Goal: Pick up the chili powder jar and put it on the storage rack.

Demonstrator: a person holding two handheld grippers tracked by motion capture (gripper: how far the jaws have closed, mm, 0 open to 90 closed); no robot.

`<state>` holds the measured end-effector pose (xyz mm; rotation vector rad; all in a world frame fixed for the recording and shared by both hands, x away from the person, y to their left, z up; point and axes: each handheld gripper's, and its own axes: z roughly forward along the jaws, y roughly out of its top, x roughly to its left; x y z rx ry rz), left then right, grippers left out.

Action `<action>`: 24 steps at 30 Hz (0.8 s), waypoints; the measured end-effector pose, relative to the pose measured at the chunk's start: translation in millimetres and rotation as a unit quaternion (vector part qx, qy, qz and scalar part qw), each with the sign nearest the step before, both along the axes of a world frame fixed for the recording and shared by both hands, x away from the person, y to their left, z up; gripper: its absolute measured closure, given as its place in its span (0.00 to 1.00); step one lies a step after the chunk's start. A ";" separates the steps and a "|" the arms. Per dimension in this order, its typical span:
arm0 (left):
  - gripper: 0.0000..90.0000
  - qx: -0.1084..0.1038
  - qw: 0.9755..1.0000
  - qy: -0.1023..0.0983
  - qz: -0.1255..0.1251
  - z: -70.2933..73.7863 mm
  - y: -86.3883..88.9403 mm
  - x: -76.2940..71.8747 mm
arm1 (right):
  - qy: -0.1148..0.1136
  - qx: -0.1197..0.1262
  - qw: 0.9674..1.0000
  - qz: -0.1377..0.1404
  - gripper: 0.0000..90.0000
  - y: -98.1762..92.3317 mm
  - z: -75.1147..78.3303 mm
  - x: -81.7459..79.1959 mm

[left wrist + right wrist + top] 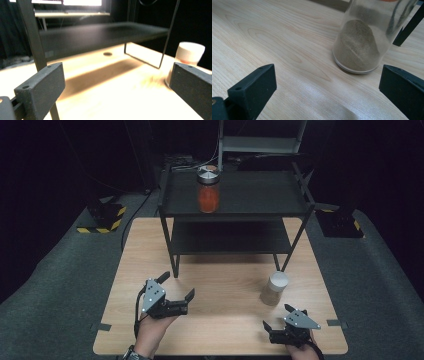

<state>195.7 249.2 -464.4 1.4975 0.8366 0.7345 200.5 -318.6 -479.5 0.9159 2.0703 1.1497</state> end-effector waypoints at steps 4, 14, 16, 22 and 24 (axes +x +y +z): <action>0.00 0.008 1.000 0.018 0.000 -17.1 3.9 -2.6 | 0.000 -0.003 1.000 -0.003 0.00 1.7 0.2 -0.7; 0.00 0.059 0.996 0.066 0.013 -44.2 10.0 -7.8 | -0.002 -0.014 1.000 -0.009 0.00 6.8 1.0 -1.8; 0.00 0.066 0.995 0.067 0.015 -44.6 9.9 -8.0 | -0.002 -0.015 1.000 -0.010 0.00 7.2 1.2 -1.8; 0.00 0.080 0.993 0.089 0.011 -46.5 12.8 -5.6 | -0.002 -0.021 1.000 -0.012 0.00 9.7 1.8 -1.8; 0.00 0.089 0.992 0.092 0.012 -47.2 11.5 -5.1 | 0.000 -0.024 1.000 -0.014 0.00 10.9 2.2 -1.7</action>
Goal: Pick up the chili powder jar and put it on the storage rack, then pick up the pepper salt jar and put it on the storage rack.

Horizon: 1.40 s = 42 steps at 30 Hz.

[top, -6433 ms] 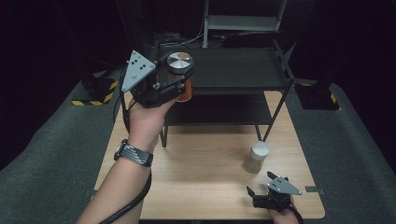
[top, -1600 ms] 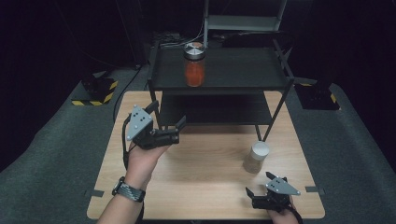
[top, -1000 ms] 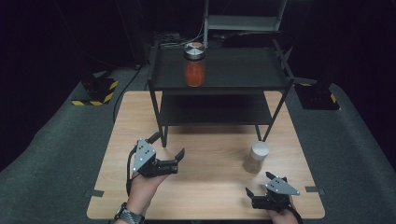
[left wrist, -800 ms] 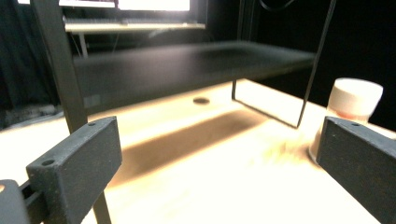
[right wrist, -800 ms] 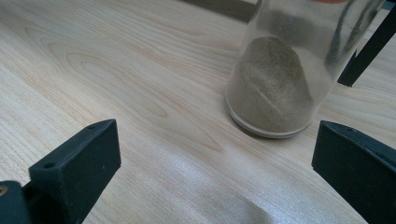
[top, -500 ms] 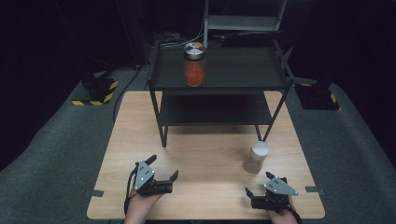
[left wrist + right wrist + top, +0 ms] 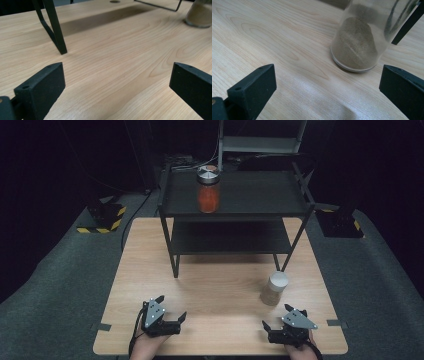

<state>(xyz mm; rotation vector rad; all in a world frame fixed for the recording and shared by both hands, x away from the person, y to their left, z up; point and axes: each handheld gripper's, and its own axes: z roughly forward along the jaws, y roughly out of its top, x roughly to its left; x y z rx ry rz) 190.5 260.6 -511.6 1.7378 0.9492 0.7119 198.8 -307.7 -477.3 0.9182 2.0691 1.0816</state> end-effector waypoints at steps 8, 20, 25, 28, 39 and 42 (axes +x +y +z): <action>0.00 0.026 1.000 0.004 -0.001 3.8 -4.7 0.7 | 0.004 -0.004 1.000 -0.009 0.00 3.2 1.3 1.3; 0.00 0.046 0.999 0.007 0.000 6.5 -7.8 -0.9 | -0.003 0.005 1.000 -0.002 0.00 -1.0 -1.2 -1.1; 0.00 0.048 0.999 0.007 0.002 6.8 -9.0 -1.2 | -0.005 0.002 1.000 -0.001 0.00 -0.8 -1.5 -2.5; 0.00 0.048 0.999 0.006 -0.001 6.7 -8.4 -1.1 | -0.004 0.000 1.000 0.003 0.00 -0.6 -1.1 -1.9; 0.00 0.052 0.998 0.018 -0.002 9.8 -9.7 2.9 | -0.010 0.006 1.000 0.001 0.00 -2.7 -2.9 -5.0; 0.00 0.052 0.999 0.017 -0.004 9.6 -9.1 2.7 | -0.010 0.013 1.000 -0.003 0.00 -4.2 -3.5 -5.6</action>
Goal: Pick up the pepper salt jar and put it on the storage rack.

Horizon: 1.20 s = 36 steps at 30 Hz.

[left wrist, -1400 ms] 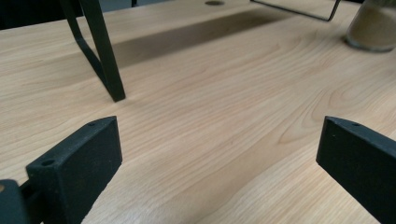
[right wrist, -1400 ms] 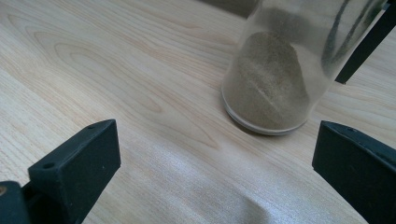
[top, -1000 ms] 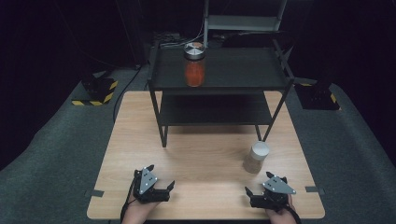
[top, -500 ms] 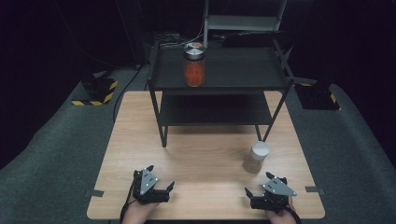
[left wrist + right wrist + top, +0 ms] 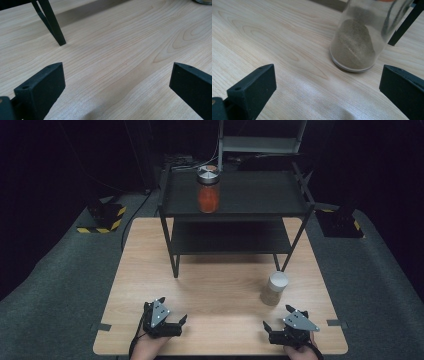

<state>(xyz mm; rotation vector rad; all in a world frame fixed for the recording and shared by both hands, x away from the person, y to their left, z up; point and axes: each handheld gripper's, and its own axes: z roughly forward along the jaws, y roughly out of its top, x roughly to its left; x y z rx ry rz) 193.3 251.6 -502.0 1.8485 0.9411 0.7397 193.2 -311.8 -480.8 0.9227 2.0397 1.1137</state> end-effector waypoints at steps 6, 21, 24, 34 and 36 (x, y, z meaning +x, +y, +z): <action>0.00 -0.006 1.000 0.004 0.000 0.2 1.4 1.2 | 0.002 0.017 1.000 -0.012 0.00 -3.0 -0.8 -0.5; 0.00 -0.007 1.000 -0.005 -0.005 -2.2 2.4 -1.5 | -0.032 0.049 0.998 -0.012 0.00 -9.3 1.3 -8.9; 0.00 -0.005 1.000 -0.006 -0.006 -2.3 2.0 -1.8 | -0.036 0.063 0.997 -0.014 0.00 -12.4 1.9 -9.8; 0.00 -0.005 1.000 -0.006 -0.005 -2.3 1.8 -2.0 | -0.051 0.091 0.994 -0.022 0.00 -12.4 7.5 -8.0; 0.00 -0.005 1.000 -0.007 -0.005 -2.3 1.7 -2.0 | -0.051 0.094 0.994 -0.021 0.00 -12.8 8.9 -6.5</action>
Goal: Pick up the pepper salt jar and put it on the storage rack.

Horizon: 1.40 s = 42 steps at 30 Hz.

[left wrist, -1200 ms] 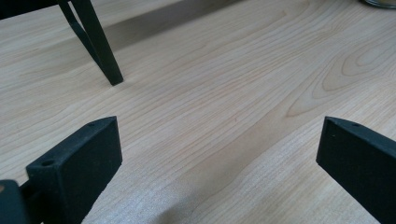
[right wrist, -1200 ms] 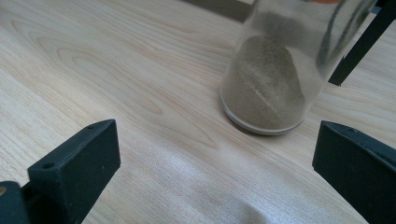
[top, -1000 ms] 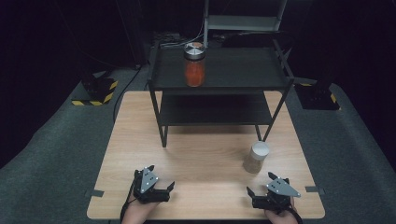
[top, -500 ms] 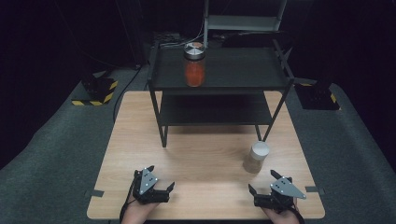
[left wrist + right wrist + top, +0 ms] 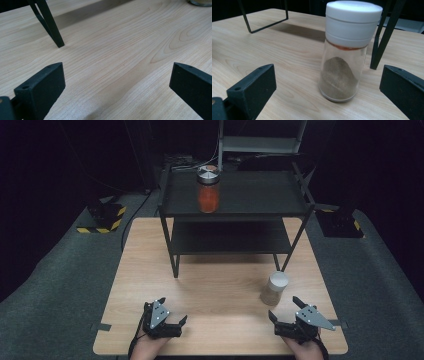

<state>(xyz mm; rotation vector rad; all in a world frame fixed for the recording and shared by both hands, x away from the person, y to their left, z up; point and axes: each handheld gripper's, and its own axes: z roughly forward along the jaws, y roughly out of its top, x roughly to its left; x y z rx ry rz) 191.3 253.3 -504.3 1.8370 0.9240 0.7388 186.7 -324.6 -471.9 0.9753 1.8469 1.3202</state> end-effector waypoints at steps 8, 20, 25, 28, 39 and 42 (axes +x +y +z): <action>0.00 0.003 1.000 0.001 -0.002 0.6 -0.4 0.4 | -0.007 0.001 1.000 0.004 0.00 1.0 7.1 4.5; 0.00 0.004 1.000 0.001 -0.004 0.8 0.0 0.7 | -0.010 0.007 1.000 0.001 0.00 4.7 13.9 17.1; 0.00 0.004 1.000 0.000 -0.004 0.6 -0.1 0.7 | -0.014 0.014 1.000 -0.001 0.02 5.9 16.3 22.7; 0.00 0.004 1.000 0.000 -0.004 0.6 -0.1 0.6 | -0.017 0.014 1.000 -0.001 0.04 6.8 16.7 24.9; 0.00 0.003 1.000 0.001 -0.006 0.6 0.8 0.9 | -0.005 0.038 0.999 -0.008 0.18 4.0 14.9 47.2; 0.00 0.003 1.000 0.000 -0.006 0.5 0.8 0.7 | -0.007 0.038 0.999 -0.006 0.21 4.8 14.8 50.5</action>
